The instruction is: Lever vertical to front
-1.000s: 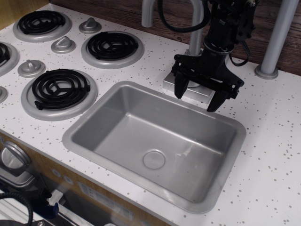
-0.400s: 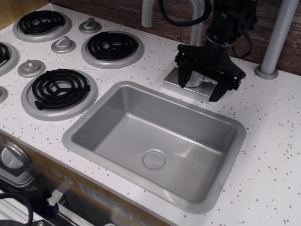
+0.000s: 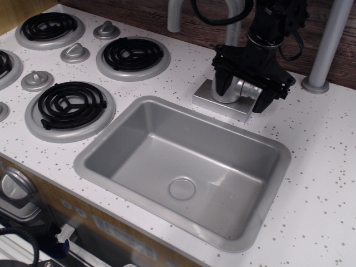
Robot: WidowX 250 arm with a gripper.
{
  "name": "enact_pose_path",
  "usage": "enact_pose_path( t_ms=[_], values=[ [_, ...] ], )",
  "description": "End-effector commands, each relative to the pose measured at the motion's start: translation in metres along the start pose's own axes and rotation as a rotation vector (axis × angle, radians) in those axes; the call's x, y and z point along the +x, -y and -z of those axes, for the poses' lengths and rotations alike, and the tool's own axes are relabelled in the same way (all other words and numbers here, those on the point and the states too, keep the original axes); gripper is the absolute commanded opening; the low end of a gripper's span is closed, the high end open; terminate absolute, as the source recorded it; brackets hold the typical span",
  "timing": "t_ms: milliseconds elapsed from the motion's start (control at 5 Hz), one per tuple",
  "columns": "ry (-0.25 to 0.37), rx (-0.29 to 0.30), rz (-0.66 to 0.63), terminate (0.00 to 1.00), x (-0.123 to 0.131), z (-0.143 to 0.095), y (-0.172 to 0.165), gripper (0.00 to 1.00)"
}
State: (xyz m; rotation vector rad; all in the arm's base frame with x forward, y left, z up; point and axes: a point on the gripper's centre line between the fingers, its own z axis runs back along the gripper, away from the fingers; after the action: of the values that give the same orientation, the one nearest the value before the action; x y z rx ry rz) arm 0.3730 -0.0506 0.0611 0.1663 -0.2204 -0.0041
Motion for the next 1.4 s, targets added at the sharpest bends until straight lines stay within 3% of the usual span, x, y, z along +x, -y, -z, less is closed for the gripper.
enact_pose_path(
  t_ms=[0,600,1000,1200],
  values=[
    [0.119,-0.021,0.019,0.00,0.022,-0.033,0.005,1.00],
    [0.141,-0.022,0.086,0.00,0.049,-0.034,0.013,1.00],
    [0.200,-0.007,0.123,0.00,0.061,-0.031,0.011,1.00],
    [0.201,-0.001,0.119,0.00,0.065,-0.032,0.012,0.00]
  ],
)
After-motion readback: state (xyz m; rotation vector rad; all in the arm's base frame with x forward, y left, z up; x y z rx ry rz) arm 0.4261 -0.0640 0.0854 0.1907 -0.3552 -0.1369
